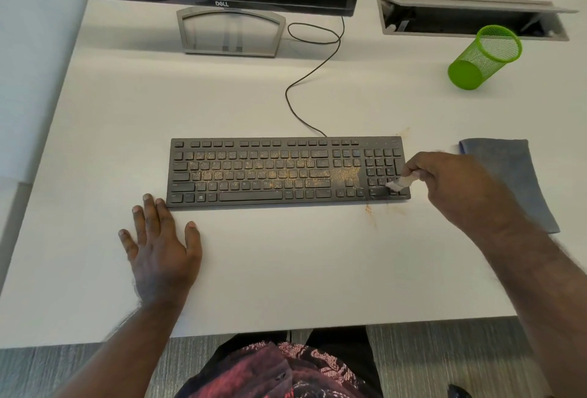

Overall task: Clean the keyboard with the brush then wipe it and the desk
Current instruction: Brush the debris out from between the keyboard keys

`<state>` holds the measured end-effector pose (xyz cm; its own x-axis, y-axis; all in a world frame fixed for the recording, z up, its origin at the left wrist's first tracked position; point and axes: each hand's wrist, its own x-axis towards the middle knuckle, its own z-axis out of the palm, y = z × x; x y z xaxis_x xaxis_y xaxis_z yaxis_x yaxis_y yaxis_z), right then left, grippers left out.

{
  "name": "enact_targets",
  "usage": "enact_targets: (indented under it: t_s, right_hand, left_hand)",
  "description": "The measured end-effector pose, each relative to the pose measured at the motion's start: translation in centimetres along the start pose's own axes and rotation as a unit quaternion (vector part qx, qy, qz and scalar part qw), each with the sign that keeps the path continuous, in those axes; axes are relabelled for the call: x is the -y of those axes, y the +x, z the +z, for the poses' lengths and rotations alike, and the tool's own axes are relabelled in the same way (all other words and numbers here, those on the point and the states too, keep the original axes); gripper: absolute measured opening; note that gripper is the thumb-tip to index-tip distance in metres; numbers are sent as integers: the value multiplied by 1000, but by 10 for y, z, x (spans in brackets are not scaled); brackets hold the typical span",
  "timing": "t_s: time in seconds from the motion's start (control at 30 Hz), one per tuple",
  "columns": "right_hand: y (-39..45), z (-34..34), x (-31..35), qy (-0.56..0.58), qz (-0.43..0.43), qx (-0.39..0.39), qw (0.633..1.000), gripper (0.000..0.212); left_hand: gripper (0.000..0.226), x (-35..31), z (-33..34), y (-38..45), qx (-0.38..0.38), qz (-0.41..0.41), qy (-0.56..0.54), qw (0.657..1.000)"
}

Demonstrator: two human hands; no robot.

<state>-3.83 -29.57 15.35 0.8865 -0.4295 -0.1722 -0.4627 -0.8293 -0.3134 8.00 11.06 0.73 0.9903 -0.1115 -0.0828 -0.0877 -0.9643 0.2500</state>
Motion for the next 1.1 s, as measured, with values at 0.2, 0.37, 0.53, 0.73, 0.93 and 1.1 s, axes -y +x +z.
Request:
enact_targets:
  t_s: [0.2,0.37,0.53,0.73,0.93,1.1]
  right_hand:
    - [0,9,14,-27,-77,27,996,36]
    - [-1,1,5,-6,-85,-16,996,31]
    - [-2,1,9,-4,-63,-4,998,31]
    - [1,9,18,11,-89,0,996,35]
    - [9,6,19,103,-41,-91,990,22]
    - [3,16,33,39,-13,-49,998,21]
  left_hand:
    - [80,0,0,0,1,0,0,1000]
    - [79,0,0,0,0,0,3,1000]
    - [79,1,0,0,0,2,6,1000]
    - [79,0,0,0,0,5,6,1000]
    - [78,0,0,0,0,1,4,1000]
    - [78,1,1,0,0,2,5,1000]
